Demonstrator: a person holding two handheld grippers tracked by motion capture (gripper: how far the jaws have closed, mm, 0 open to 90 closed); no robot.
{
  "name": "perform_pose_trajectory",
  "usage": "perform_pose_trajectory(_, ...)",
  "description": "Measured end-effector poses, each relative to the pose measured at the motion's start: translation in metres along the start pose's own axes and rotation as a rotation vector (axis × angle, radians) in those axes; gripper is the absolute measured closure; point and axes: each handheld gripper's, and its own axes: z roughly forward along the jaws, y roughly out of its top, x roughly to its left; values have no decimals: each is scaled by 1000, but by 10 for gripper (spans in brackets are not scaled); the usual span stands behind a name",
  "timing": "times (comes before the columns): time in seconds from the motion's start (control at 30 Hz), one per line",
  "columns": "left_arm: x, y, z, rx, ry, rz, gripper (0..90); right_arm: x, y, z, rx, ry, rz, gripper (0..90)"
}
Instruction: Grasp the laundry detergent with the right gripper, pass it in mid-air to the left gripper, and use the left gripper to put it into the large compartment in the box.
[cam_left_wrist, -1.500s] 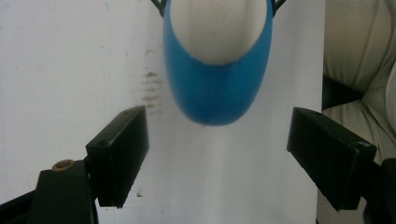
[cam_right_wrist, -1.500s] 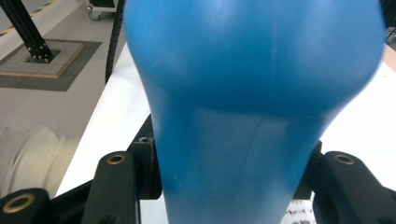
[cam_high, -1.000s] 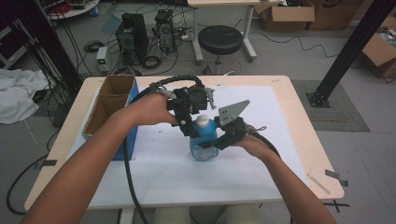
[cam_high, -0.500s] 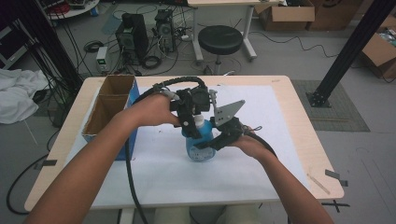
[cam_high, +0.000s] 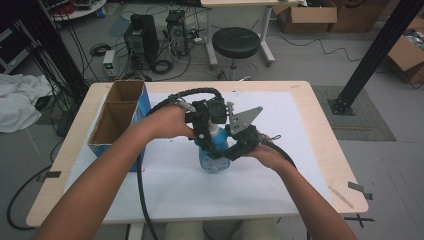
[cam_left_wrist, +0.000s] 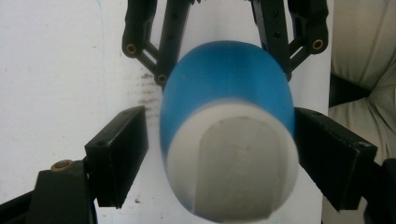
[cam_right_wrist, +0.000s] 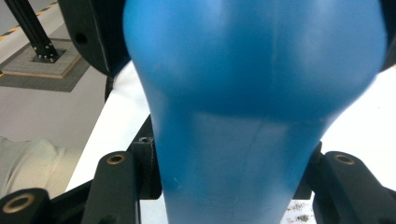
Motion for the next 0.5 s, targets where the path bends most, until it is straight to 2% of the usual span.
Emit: perform_pose_trajectory(0.5,1,1,8,-1,-11,4,222,0,1,0,1,0,2,449)
